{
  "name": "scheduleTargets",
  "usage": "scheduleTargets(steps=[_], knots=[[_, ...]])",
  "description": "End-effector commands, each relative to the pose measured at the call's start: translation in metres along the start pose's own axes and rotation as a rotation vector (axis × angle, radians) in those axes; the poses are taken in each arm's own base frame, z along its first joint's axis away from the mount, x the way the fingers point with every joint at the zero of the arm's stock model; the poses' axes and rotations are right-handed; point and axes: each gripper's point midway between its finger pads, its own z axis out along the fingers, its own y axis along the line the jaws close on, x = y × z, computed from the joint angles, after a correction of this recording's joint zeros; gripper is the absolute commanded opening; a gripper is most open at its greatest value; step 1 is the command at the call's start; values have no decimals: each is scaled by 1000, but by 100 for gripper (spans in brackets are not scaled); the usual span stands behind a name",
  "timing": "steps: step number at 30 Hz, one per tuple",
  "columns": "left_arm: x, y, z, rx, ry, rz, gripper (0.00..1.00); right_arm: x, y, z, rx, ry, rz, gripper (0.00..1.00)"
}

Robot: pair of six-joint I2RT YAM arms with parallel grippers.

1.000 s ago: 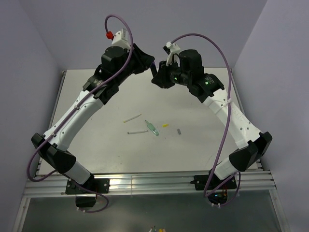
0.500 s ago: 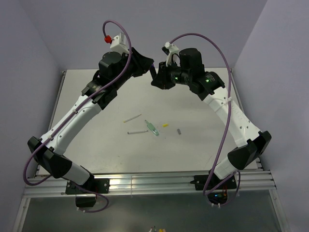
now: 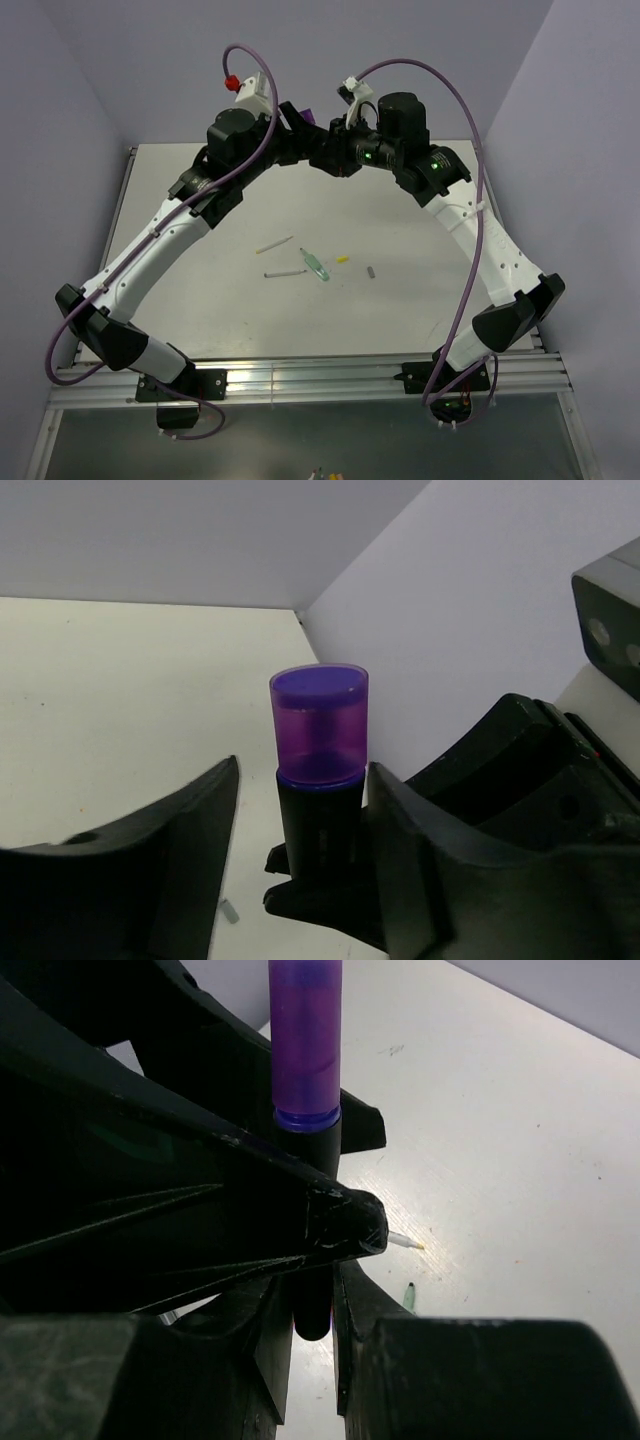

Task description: Insert the pens into the pen caps

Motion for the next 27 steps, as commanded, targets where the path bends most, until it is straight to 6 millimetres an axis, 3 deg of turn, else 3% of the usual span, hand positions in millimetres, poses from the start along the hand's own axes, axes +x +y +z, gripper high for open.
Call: scheduleTargets(steps=[1, 8, 15, 21, 27], knots=[[-6, -25, -16, 87, 17, 15, 63, -50, 24, -18, -70, -162, -90, 0], [-11, -28, -30, 145, 17, 15, 85, -45, 29, -22, -130, -144, -101, 0], [-57, -34, -58, 251, -76, 48, 86, -31, 32, -25, -205, -102, -87, 0], [-71, -55, -96, 462, -99, 167, 88, -20, 38, -29, -292, -67, -76, 0], [-74, -58, -117, 565, -73, 253, 86, -3, 63, -45, -482, -19, -90, 0]])
